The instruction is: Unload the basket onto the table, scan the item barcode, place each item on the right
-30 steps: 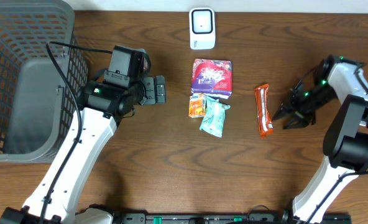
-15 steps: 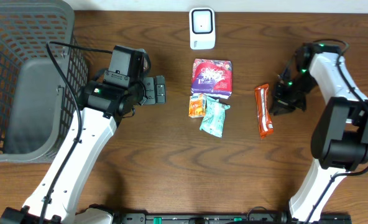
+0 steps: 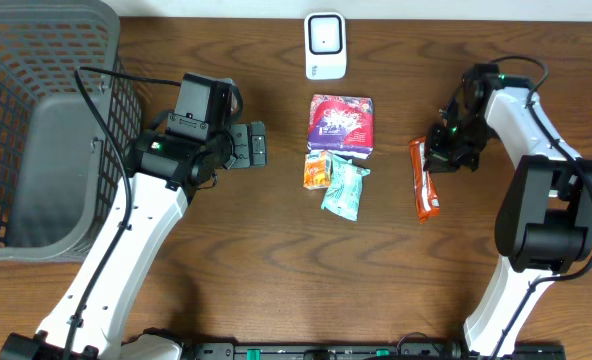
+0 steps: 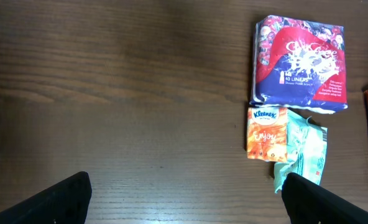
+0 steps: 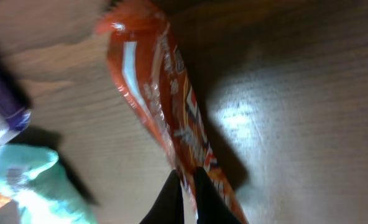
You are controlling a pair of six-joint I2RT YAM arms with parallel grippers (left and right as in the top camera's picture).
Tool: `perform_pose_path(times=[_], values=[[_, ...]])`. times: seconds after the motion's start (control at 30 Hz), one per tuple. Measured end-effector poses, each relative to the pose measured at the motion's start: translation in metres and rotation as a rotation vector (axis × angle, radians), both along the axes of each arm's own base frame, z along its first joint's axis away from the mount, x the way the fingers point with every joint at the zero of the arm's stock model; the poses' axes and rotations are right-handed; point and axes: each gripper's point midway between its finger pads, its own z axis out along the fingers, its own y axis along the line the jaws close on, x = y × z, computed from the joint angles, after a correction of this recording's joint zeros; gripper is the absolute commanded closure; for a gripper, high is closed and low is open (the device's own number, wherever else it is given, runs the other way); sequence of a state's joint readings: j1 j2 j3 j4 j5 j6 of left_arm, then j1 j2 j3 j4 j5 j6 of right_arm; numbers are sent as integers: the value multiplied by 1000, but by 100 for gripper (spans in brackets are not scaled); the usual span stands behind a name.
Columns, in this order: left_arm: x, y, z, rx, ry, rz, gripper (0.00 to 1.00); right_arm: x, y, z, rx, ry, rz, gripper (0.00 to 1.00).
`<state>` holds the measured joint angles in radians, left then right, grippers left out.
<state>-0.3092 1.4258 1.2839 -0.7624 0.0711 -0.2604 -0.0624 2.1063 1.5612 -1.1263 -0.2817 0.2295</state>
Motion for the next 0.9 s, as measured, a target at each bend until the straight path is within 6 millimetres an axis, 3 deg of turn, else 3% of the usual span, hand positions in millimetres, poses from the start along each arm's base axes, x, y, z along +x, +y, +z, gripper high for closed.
perform_pose_path(times=[0.27, 0.43, 0.6, 0.9], values=[[0, 0, 0, 0, 0, 0, 2, -25, -29, -12, -178, 114, -86, 92], [0, 0, 0, 0, 0, 0, 2, -34, -44, 6, -228, 176, -119, 84], [0, 0, 0, 0, 0, 0, 2, -27, -47, 32, -247, 170, -118, 54], [0, 0, 0, 0, 0, 0, 2, -24, -21, 35, -239, 156, -47, 28]])
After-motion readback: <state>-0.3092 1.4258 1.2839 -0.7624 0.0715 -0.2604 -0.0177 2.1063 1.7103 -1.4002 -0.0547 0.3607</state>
